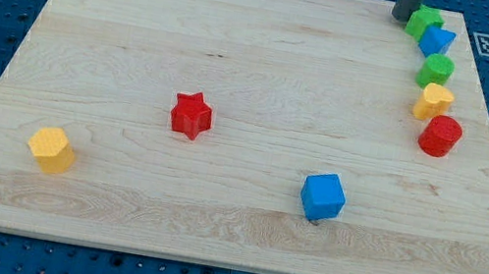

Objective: Move red star towards red circle

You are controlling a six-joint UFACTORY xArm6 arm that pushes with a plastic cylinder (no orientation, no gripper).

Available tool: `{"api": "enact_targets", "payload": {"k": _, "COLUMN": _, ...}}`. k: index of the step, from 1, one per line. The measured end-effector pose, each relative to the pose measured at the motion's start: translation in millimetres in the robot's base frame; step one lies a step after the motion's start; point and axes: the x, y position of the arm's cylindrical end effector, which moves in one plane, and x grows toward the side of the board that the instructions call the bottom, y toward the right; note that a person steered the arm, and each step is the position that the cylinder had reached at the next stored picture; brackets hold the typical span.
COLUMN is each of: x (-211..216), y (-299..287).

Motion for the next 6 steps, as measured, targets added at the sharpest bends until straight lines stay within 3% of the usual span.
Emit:
{"api": "enact_targets", "payload": {"k": 2, "x": -0.8, "y": 0.2}}
{"api": "enact_targets", "payload": {"k": 4, "x": 3.6, "y": -44.0}}
{"api": "enact_targets", "payload": {"k": 5, "x": 40.4, "y": -59.4}}
{"api": "enact_targets", "payload": {"k": 6, "x": 81.3, "y": -113.8}}
